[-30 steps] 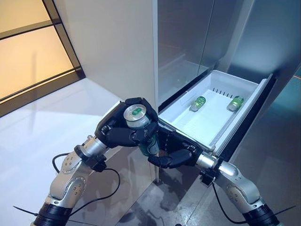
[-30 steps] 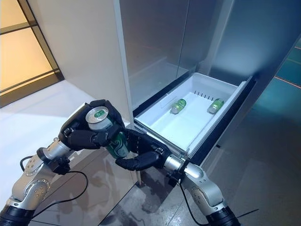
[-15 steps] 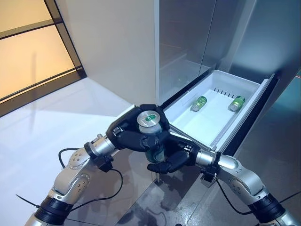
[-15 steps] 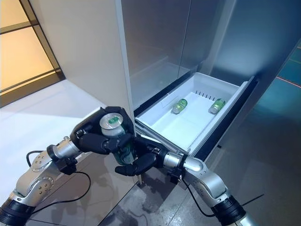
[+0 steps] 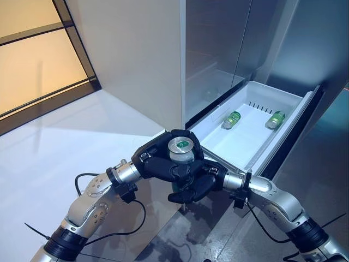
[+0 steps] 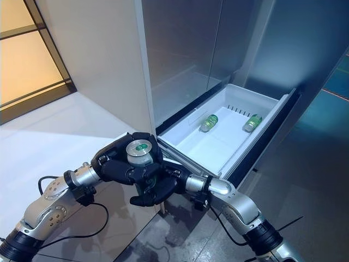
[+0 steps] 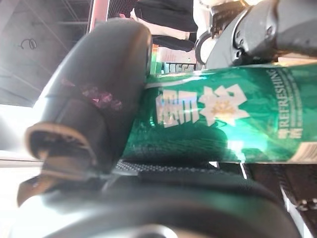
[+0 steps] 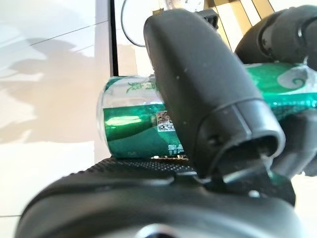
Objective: Put drinks into fridge and close the fridge
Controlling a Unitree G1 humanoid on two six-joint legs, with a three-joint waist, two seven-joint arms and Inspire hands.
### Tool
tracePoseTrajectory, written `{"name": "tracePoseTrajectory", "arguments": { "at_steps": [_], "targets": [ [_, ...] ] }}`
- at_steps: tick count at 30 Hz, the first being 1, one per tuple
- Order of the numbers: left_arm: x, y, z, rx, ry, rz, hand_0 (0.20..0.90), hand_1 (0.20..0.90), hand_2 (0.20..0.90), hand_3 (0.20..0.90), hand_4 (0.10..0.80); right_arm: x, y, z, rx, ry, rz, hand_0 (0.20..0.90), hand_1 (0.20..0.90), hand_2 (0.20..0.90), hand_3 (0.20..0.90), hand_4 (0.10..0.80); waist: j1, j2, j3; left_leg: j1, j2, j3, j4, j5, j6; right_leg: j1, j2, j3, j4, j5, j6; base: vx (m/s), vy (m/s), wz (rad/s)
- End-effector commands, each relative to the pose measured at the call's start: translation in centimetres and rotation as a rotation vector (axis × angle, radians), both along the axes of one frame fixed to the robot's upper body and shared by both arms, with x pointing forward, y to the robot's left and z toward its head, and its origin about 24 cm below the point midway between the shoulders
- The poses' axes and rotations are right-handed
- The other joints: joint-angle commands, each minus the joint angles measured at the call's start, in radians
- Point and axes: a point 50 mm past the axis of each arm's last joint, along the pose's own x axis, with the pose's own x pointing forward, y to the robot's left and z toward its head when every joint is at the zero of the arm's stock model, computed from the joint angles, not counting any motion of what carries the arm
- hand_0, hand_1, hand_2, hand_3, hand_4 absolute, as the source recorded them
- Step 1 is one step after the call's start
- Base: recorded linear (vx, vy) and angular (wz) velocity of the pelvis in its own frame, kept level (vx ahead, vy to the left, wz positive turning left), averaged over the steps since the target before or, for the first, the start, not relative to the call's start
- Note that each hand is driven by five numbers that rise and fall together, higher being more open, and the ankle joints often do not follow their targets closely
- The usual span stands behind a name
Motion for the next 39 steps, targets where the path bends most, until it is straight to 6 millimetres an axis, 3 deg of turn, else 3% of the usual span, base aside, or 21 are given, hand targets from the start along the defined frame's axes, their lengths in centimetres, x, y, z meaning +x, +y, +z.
{"name": "tracePoseTrajectory", "arguments": {
  "at_steps": [1, 2, 3, 5, 6, 13, 27, 28, 29, 30, 39],
  "targets": [
    [1.4, -2.6, 6.2, -0.247, -0.257, -0.093, 0.3, 0.3, 0.3, 0.2, 0.1, -1.5, 6.3, 5.4, 0.425, 0.031, 0.244, 0.9, 0.9, 0.9, 0.9, 0.8, 0.001, -0.025, -0.055, -0.008, -0.045, -0.014, 0.036, -0.062, 0.016, 0.013, 0.007, -0.006, 0.09, -0.115, 0.046, 0.0, 0.0, 0.0],
    [1.2, -2.6, 6.2, -0.262, -0.254, -0.094, 0.3, 0.3, 0.3, 0.2, 0.1, -1.6, 6.5, 5.0, 0.445, 0.059, 0.24, 0.848, 0.848, 0.848, 0.84, 0.74, 0.001, -0.024, -0.056, -0.007, -0.045, -0.013, 0.035, -0.062, 0.015, 0.014, 0.007, -0.006, 0.089, -0.115, 0.046, 0.0, 0.0, 0.0],
    [1.2, -2.7, 6.1, -0.267, -0.254, -0.094, 0.3, 0.3, 0.3, 0.2, 0.1, -1.7, 6.6, 4.8, 0.454, 0.071, 0.237, 0.848, 0.848, 0.848, 0.84, 0.74, 0.001, -0.023, -0.056, -0.007, -0.044, -0.013, 0.035, -0.062, 0.015, 0.014, 0.007, -0.006, 0.089, -0.115, 0.046, 0.0, 0.0, 0.0],
    [1.0, -2.9, 6.0, -0.282, -0.254, -0.09, 0.3, 0.3, 0.3, 0.2, 0.1, -1.9, 6.8, 4.5, 0.498, 0.109, 0.215, 0.531, 0.531, 0.531, 0.469, 0.369, -0.001, -0.022, -0.055, -0.006, -0.044, -0.012, 0.034, -0.061, 0.014, 0.014, 0.006, -0.007, 0.089, -0.115, 0.046, 0.0, 0.0, 0.0],
    [1.0, -2.9, 5.9, -0.282, -0.256, -0.088, 0.3, 0.3, 0.3, 0.2, 0.1, -2.0, 6.9, 4.5, 0.506, 0.117, 0.212, 0.305, 0.305, 0.305, 0.205, 0.105, -0.001, -0.022, -0.055, -0.006, -0.043, -0.012, 0.035, -0.061, 0.014, 0.014, 0.006, -0.007, 0.089, -0.115, 0.046, 0.0, 0.0, 0.0],
    [0.8, -3.4, 5.2, -0.271, -0.244, -0.074, 0.3, 0.3, 0.3, 0.2, 0.1, -2.0, 7.2, 3.7, 0.588, 0.24, 0.126, 0.3, 0.3, 0.3, 0.2, 0.1, -0.004, -0.019, -0.051, -0.006, -0.044, -0.009, 0.036, -0.063, 0.016, 0.013, 0.003, -0.01, 0.085, -0.112, 0.049, 0.0, 0.0, 0.0],
    [1.0, -3.2, 4.9, -0.213, -0.223, -0.065, 0.3, 0.3, 0.3, 0.2, 0.1, -0.2, 5.5, 4.9, 0.454, 0.024, -0.021, 0.3, 0.3, 0.3, 0.2, 0.1, -0.008, -0.019, -0.051, -0.003, -0.05, -0.015, 0.033, -0.062, 0.019, 0.012, 0.006, 0.002, 0.082, -0.106, 0.048, 0.0, 0.0, 0.0],
    [1.1, -3.2, 4.9, -0.204, -0.226, -0.066, 0.378, 0.378, 0.378, 0.291, 0.191, 0.0, 5.3, 5.1, 0.44, 0.004, -0.036, 0.3, 0.3, 0.3, 0.2, 0.1, -0.009, -0.019, -0.05, -0.003, -0.049, -0.013, 0.033, -0.062, 0.019, 0.012, 0.006, 0.002, 0.083, -0.106, 0.048, 0.0, 0.0, 0.0],
    [1.1, -3.1, 4.9, -0.196, -0.231, -0.06, 0.512, 0.512, 0.512, 0.447, 0.347, 0.3, 5.1, 5.4, 0.425, -0.02, -0.054, 0.3, 0.3, 0.3, 0.2, 0.1, -0.01, -0.021, -0.049, -0.003, -0.049, -0.013, 0.035, -0.063, 0.019, 0.011, 0.006, 0.003, 0.084, -0.106, 0.048, 0.0, 0.0, 0.0],
    [1.2, -3.1, 5.0, -0.195, -0.237, -0.055, 0.9, 0.9, 0.9, 0.9, 0.8, 0.5, 4.7, 5.7, 0.408, -0.045, -0.073, 0.3, 0.3, 0.3, 0.2, 0.1, -0.01, -0.022, -0.05, -0.003, -0.05, -0.012, 0.035, -0.064, 0.019, 0.012, 0.006, 0.003, 0.084, -0.107, 0.048, 0.0, 0.0, 0.0],
    [1.2, -1.8, 7.2, -0.295, -0.368, 0.043, 0.9, 0.9, 0.9, 0.9, 0.8, 3.6, 0.5, 9.9, 0.27, -0.365, -0.362, 0.3, 0.3, 0.3, 0.2, 0.1, -0.012, -0.036, -0.054, -0.009, -0.046, -0.011, 0.032, -0.06, 0.015, 0.006, 0.008, -0.001, 0.085, -0.1, 0.045, 0.0, 0.0, 0.0]
  ]
}}
